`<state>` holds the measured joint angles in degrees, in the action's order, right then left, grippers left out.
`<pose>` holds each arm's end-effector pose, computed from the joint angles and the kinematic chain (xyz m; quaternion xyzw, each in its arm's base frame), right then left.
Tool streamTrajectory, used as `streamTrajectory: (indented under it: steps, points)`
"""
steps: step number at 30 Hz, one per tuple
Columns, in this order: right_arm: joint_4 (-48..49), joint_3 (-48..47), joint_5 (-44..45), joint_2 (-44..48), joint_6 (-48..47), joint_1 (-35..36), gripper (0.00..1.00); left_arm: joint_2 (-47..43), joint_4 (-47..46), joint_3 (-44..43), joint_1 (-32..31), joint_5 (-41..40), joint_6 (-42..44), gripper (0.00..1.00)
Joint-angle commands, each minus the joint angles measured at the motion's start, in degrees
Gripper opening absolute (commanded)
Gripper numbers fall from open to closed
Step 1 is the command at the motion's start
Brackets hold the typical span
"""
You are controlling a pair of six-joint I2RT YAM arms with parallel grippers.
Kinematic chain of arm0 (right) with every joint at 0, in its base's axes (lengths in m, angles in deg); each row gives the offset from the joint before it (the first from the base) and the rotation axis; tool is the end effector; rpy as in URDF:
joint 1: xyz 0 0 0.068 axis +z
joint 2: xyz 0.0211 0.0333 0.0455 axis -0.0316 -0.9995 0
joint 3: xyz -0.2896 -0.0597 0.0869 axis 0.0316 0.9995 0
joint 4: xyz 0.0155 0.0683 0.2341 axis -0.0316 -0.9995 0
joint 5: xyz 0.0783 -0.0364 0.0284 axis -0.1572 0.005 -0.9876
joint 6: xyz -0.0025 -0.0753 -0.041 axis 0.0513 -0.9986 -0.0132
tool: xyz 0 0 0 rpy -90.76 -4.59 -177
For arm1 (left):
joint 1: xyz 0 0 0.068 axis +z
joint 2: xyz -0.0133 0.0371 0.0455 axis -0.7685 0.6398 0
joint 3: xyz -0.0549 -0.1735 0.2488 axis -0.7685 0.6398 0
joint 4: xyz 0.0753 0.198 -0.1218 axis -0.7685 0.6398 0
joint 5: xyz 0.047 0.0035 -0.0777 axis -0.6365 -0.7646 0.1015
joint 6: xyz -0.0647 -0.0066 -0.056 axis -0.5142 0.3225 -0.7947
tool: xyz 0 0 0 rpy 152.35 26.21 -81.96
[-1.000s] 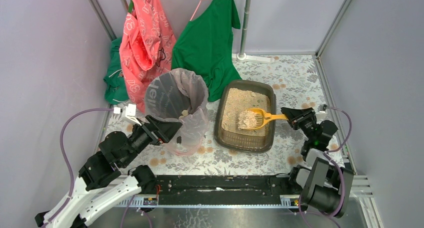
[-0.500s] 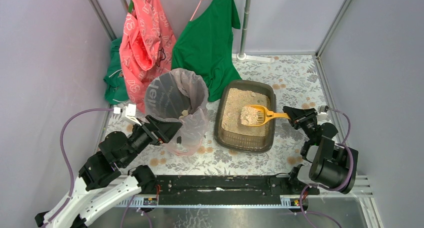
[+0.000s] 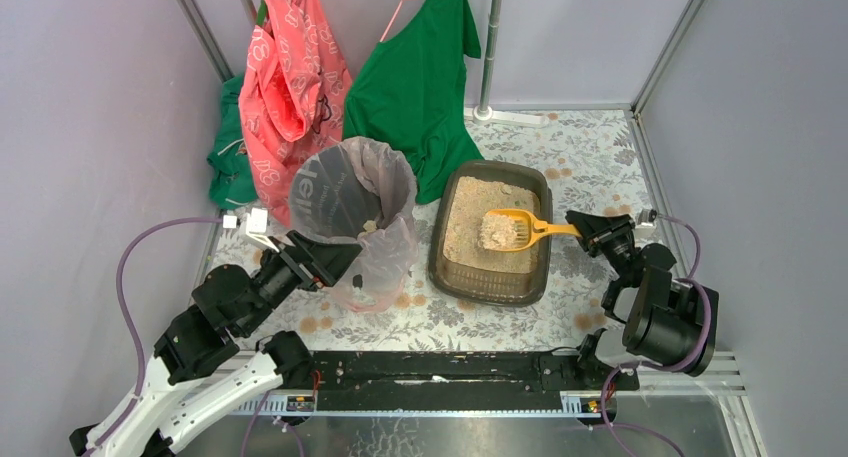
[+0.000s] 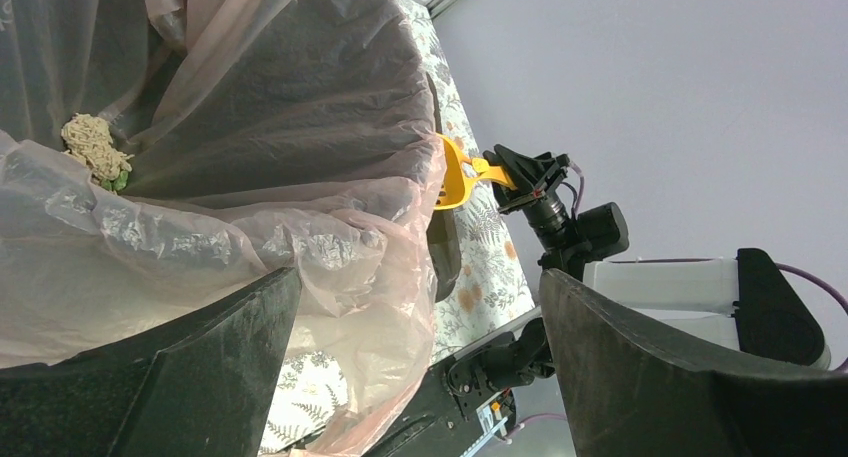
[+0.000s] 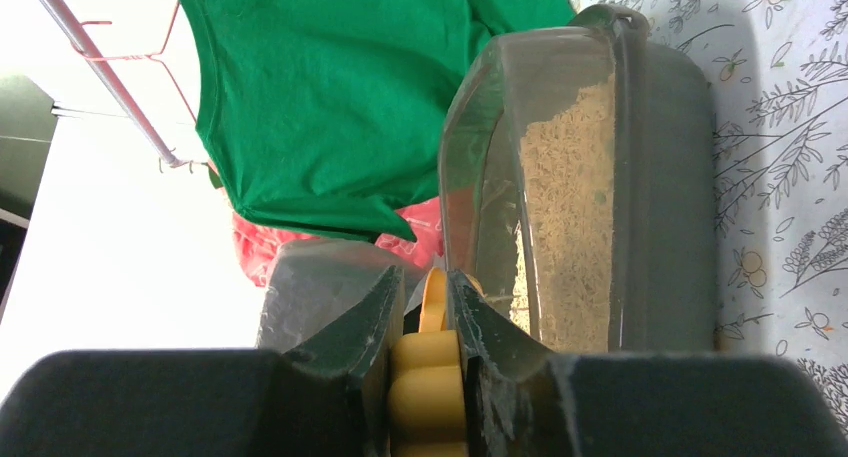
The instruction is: Clean the litter box
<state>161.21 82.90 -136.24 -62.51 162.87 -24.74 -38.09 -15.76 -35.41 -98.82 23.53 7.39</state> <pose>0.2114 -0.0399 0.2227 0.2732 0.6232 0.5477 0.4868 0.0491 -0.0290 0.3460 -0.0801 0.7411 -0.4394 0.5013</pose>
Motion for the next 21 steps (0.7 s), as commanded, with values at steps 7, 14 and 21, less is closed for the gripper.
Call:
streamTrajectory:
  steps: [7, 14, 21]
  points:
    - [1.5, -2.1, 1.3, -0.4, -1.3, 0.1, 0.0, -0.2, -2.8, -1.6, -0.2, -1.1, 0.9, 0.97]
    - [1.8, -2.8, 2.1, -2.2, -1.1, -1.5, 0.0, 0.1, -2.4, -2.5, -0.2, -1.3, 1.8, 0.97]
    - [4.8, -3.8, 2.6, -5.1, -1.0, 3.3, 0.0, -0.2, -2.3, -2.4, -0.2, -1.0, 1.5, 0.97]
